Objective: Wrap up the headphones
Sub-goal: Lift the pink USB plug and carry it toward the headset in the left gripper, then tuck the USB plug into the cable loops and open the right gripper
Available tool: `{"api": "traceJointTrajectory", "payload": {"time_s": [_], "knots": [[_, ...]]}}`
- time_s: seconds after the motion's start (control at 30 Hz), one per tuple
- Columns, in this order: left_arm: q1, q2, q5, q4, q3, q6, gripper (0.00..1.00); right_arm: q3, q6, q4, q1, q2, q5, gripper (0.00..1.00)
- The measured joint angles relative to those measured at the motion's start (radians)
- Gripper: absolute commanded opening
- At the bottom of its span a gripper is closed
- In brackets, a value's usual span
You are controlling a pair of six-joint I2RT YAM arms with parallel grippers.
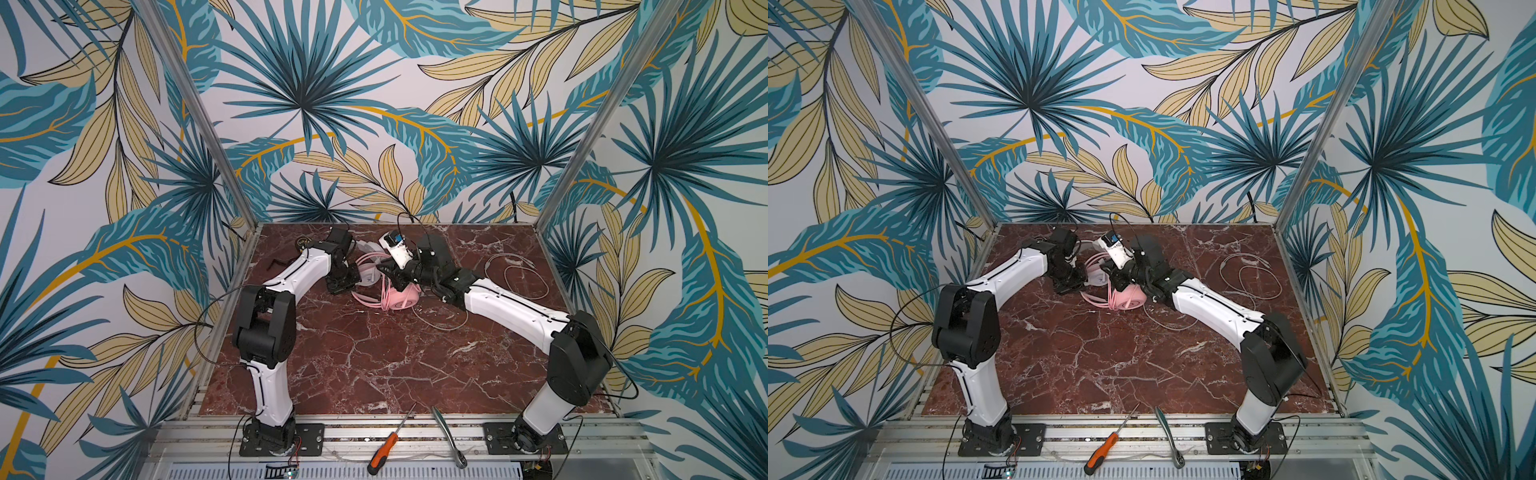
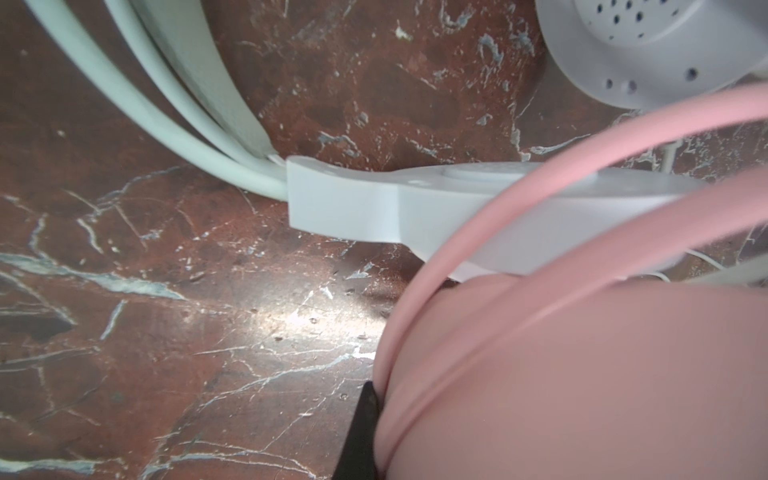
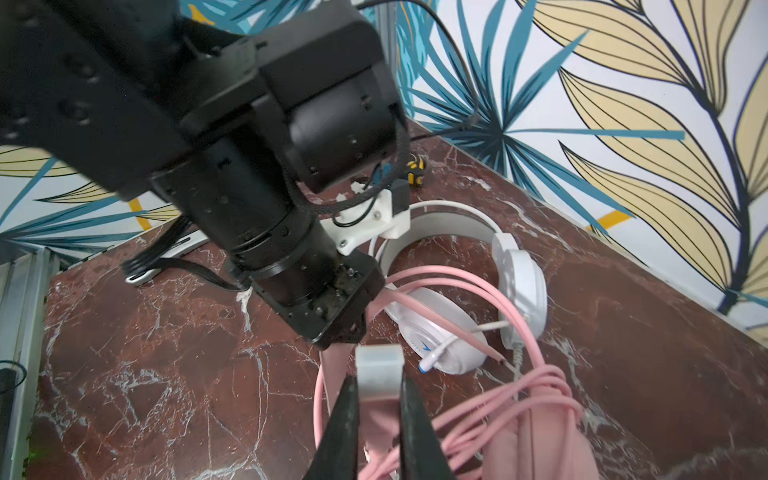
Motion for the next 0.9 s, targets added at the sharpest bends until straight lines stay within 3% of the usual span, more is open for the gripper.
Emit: {"api": "traceJointTrajectory", "payload": {"time_s": [0.27, 0.9], "knots": [[-0.017, -0.021, -0.008, 0.006, -0.022, -0.012, 0.00, 0.186, 0.014, -0.238, -0.001, 0.100, 0.051, 0.00], [-0.037, -0.055, -0.012, -0.043, -0.026, -0.011, 0.00, 0.408, -0.052, -0.529, 0.000, 0.253, -0.011, 0.00]]}}
